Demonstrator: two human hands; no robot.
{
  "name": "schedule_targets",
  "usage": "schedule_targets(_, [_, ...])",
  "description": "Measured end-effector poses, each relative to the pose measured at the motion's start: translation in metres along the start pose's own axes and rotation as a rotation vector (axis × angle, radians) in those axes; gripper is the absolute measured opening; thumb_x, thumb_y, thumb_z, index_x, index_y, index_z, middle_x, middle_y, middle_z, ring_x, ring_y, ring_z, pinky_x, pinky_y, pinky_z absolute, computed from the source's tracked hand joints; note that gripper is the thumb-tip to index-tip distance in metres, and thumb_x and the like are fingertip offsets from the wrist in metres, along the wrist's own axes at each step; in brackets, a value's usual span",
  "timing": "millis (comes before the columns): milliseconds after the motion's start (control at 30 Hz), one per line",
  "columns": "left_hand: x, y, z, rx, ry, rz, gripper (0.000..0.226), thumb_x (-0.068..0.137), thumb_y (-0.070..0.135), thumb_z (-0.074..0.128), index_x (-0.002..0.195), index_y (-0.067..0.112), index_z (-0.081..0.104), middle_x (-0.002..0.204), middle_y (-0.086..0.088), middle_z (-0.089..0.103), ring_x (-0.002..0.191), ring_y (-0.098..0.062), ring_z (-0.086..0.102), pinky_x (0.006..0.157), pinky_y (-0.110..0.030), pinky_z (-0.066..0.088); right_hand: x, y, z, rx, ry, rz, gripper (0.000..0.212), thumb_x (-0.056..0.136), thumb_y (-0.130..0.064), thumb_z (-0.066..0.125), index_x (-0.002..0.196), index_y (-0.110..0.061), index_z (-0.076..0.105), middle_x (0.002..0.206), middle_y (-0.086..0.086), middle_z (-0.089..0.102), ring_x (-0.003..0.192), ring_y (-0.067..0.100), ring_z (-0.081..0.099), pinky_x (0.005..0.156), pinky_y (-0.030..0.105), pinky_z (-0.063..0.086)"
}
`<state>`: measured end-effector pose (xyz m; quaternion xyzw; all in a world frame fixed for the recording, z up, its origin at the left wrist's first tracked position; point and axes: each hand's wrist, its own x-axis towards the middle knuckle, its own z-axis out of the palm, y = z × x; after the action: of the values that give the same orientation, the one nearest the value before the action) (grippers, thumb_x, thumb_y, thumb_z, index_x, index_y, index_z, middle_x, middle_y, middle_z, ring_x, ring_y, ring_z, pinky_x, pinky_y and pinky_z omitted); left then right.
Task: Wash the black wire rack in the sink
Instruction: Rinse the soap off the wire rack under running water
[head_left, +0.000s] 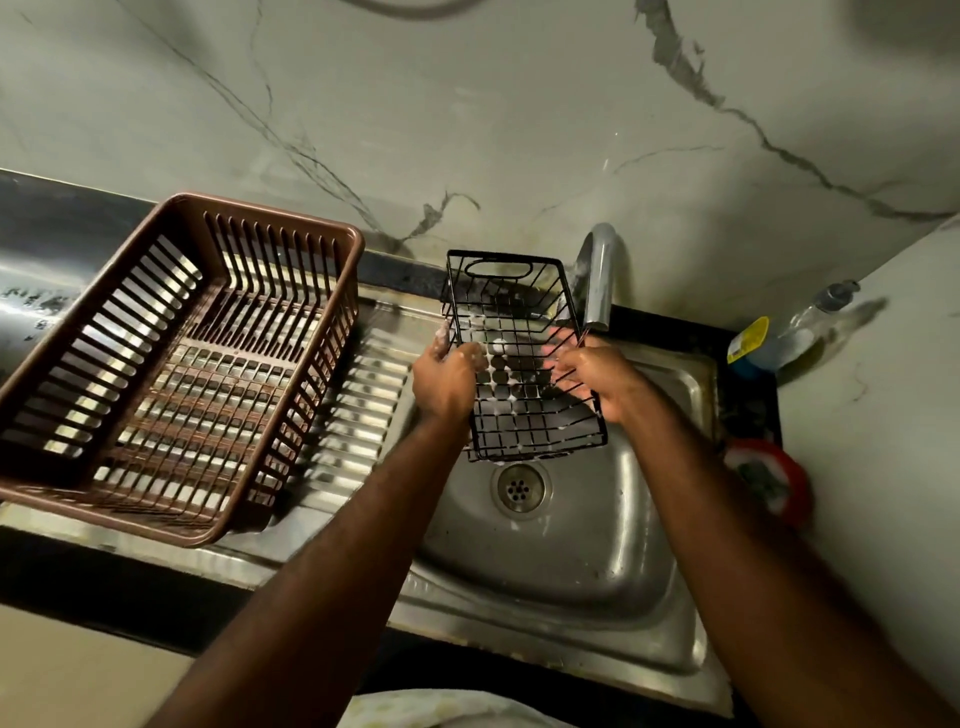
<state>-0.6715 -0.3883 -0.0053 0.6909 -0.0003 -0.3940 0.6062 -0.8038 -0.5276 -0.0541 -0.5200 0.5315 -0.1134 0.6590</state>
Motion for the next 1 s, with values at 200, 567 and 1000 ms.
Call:
schedule_targets(200, [-0.003, -0.009, 0.01, -0.119, 0.072, 0.076, 0.059, 0.094, -0.001, 0.063, 0.15, 0.005, 0.042, 0.142, -0.017, 0.057, 0.111, -0.021, 0.067, 0.087, -0.032, 0.061, -0.005, -0.006, -0.001, -0.153, 0.013, 0.03, 0.035, 0.093, -0.001, 0.052, 0.114, -0.026, 0.065, 0.111, 0.009, 0.071, 0.1, 0.019, 0.069, 0.073, 0.037, 0.059])
schedule_targets(567, [0.004, -0.02, 0.002, -0.088, -0.041, 0.0, 0.062, 0.093, 0.005, 0.057, 0.152, 0.01, 0.039, 0.119, -0.017, 0.068, 0.107, -0.03, 0.066, 0.087, -0.044, 0.056, -0.009, -0.006, -0.019, 0.23, -0.318, 0.141, 0.055, 0.085, -0.001, 0.042, 0.139, -0.006, 0.051, 0.128, 0.027, 0.063, 0.118, 0.042, 0.063, 0.105, 0.055, 0.047])
schedule_targets(1000, [0.009, -0.015, -0.008, -0.012, -0.269, -0.108, 0.02, 0.081, 0.007, 0.045, 0.097, 0.011, 0.056, 0.093, -0.015, 0.067, 0.066, -0.024, 0.061, 0.053, -0.029, 0.051, -0.002, 0.013, -0.02, 0.48, -0.273, 0.126, 0.076, 0.092, -0.06, 0.045, 0.129, 0.005, 0.061, 0.124, 0.025, 0.066, 0.107, 0.034, 0.068, 0.1, 0.042, 0.05])
